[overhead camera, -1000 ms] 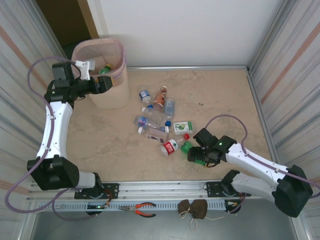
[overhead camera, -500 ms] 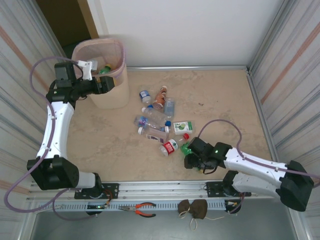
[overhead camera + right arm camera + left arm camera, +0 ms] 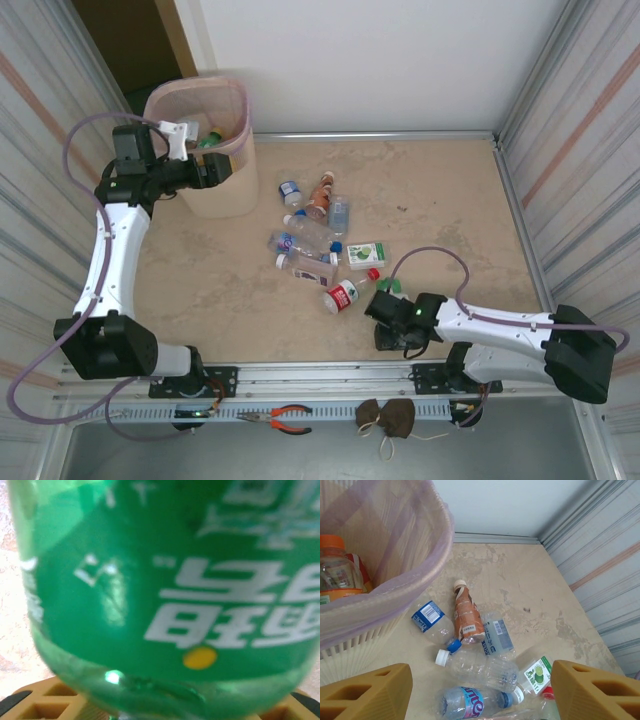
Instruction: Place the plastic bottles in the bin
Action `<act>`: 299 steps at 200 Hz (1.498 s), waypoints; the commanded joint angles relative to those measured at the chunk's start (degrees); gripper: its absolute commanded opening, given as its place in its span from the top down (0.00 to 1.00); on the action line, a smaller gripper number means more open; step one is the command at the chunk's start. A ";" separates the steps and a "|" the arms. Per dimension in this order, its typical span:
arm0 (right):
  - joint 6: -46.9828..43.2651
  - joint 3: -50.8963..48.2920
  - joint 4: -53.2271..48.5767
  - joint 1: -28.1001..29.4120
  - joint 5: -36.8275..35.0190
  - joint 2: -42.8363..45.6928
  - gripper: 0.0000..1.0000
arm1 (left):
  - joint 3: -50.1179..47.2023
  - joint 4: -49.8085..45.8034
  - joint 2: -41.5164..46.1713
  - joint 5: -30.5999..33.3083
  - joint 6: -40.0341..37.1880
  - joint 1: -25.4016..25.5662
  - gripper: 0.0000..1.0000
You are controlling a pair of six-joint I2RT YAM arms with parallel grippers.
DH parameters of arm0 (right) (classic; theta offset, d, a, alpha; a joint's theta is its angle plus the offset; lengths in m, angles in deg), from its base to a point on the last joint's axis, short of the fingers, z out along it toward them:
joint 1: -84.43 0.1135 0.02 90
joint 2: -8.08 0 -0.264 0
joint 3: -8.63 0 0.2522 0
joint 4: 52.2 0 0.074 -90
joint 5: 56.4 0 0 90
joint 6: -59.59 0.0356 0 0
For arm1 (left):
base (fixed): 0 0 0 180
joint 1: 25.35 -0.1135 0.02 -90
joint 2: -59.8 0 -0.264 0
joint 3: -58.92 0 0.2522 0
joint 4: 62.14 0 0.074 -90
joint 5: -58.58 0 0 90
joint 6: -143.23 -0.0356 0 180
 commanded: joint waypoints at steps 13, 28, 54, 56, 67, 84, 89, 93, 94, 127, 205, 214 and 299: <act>2.86 -0.97 -0.79 0.80 -2.05 0.96 0.61 | 1.03 0.36 0.55 -0.39 0.74 0.84 0.27; 3.12 -0.99 -1.04 0.84 -2.47 1.68 0.65 | 0.99 0.49 0.41 -0.20 0.87 1.06 0.27; 3.52 -0.82 -2.47 0.84 -3.31 3.37 0.71 | 1.28 0.59 0.23 -0.25 1.01 1.62 0.27; 3.56 -0.73 -2.60 0.84 -3.40 3.61 0.72 | 1.33 0.59 0.28 -0.25 1.01 1.69 0.27; 3.65 -0.29 -3.64 0.84 -4.10 4.62 0.73 | 1.43 0.63 0.26 -0.16 1.01 1.94 0.27; 3.91 0.98 -6.20 0.82 -6.19 6.00 0.74 | 1.37 1.09 0.53 -0.31 0.69 2.49 0.27; 3.96 1.43 -7.16 0.84 -7.12 7.86 0.74 | 1.35 1.43 0.60 -0.48 0.66 2.63 0.27; 3.93 2.02 -7.87 0.84 -7.78 8.54 0.74 | 1.26 1.78 0.77 -0.74 0.66 2.74 0.27; 3.94 2.11 -8.07 0.84 -7.95 8.72 0.74 | 1.21 1.84 0.80 -0.76 0.70 2.80 0.27; 0.33 7.54 -10.72 0.33 -13.06 14.32 0.75 | 0.59 5.27 2.02 -3.53 0.83 4.86 0.27; -25.10 17.74 3.93 -0.83 -19.46 25.54 0.83 | -3.71 17.96 5.80 -11.31 3.46 13.03 0.24; -28.09 17.89 7.22 -0.96 -19.15 26.35 0.84 | -4.09 19.70 6.11 -12.01 3.57 14.74 0.23; -48.03 20.93 29.57 -2.58 -9.35 23.98 0.89 | -2.55 31.65 2.74 -15.28 2.21 34.08 0.10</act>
